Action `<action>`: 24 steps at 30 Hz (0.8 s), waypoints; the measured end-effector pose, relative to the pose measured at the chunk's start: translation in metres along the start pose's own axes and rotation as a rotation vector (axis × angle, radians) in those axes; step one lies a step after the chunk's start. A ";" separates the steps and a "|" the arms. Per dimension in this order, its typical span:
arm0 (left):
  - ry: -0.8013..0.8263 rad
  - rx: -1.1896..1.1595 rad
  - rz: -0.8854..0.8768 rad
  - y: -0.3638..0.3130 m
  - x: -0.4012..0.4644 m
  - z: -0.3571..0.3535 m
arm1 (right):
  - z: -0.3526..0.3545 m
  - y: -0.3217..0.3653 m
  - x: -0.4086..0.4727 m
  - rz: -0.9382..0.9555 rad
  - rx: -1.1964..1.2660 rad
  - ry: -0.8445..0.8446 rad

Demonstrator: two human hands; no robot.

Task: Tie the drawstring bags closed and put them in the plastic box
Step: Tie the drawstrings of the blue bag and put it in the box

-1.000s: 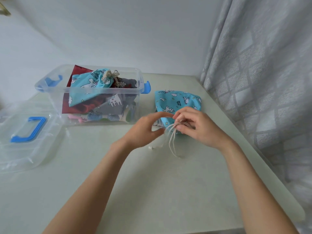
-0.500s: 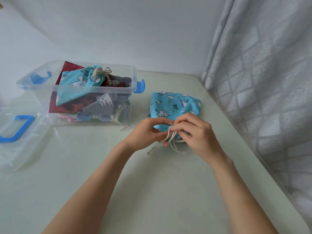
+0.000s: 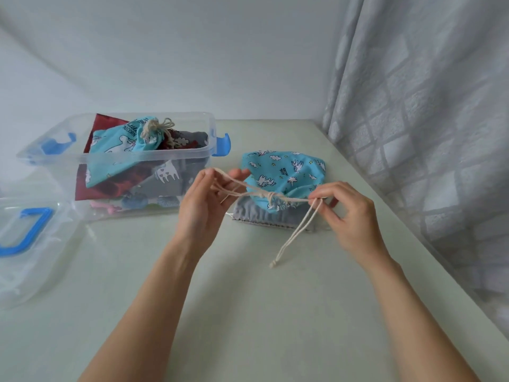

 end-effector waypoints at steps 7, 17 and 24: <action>-0.113 0.217 0.097 0.018 -0.001 0.014 | -0.005 -0.035 -0.011 -0.412 0.396 -0.050; -0.100 0.649 0.112 0.008 -0.003 0.030 | -0.016 -0.042 -0.026 -0.444 0.299 0.359; 0.086 1.024 0.166 0.004 -0.010 0.019 | -0.029 -0.017 -0.021 -0.403 0.083 0.389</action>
Point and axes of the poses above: each hand's wrist, its own x-axis towards the middle knuckle, its own z-axis out of the back of the hand, y = z × x, the point moved 8 cm from there along x, towards the middle knuckle, and after that the axes turned 4 degrees about z, right-handed, at the moved point
